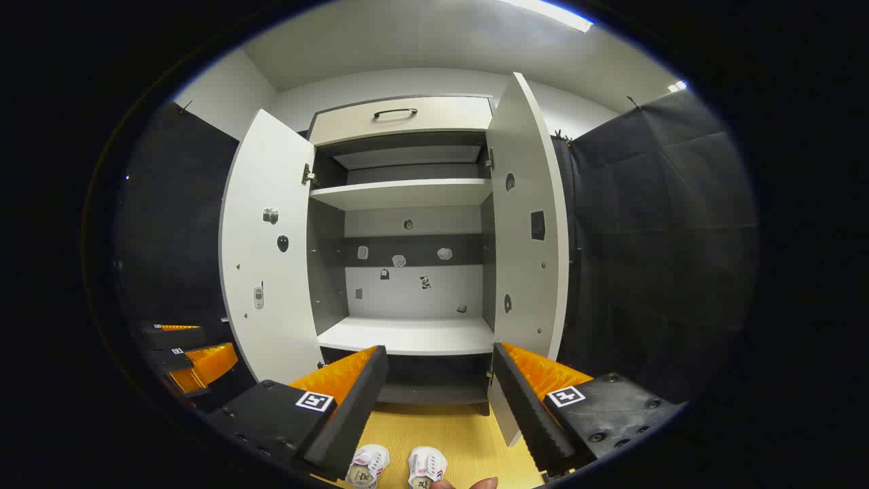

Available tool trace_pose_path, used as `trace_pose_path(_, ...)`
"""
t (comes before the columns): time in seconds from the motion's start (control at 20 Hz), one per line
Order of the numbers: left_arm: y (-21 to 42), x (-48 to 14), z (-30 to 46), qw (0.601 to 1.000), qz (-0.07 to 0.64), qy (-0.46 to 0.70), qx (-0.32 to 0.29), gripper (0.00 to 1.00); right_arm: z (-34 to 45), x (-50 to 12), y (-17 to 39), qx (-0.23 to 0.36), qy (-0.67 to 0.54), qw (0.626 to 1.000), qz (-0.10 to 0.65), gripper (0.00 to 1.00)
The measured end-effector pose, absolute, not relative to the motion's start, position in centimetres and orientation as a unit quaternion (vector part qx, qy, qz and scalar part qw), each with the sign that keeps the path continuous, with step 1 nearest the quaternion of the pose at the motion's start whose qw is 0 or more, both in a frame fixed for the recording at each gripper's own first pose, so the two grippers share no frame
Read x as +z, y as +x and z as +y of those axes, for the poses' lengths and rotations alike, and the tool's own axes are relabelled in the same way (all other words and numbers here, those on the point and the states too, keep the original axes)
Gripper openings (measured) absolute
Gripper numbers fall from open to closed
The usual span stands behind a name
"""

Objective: Grab one shoe with the right hand and put it into the shoe cabinet, grab the other shoe with the left hand and put it into the shoe cabinet; then close the right door with the right hand and the left door with the left hand.

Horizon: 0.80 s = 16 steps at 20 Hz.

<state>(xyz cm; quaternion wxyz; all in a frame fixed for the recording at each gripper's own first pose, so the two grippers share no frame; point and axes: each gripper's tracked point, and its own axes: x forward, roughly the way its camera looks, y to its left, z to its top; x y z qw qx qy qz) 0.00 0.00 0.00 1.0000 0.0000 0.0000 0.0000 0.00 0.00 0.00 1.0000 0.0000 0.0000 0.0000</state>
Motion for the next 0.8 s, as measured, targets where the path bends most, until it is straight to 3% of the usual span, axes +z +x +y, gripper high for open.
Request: trace_pose_path(0.8,-0.17,0.53,0.23,1.000,-0.007,0.008,0.003,0.97,0.79,0.35,-0.08,0.003,-0.005,1.000,-0.003,0.98)
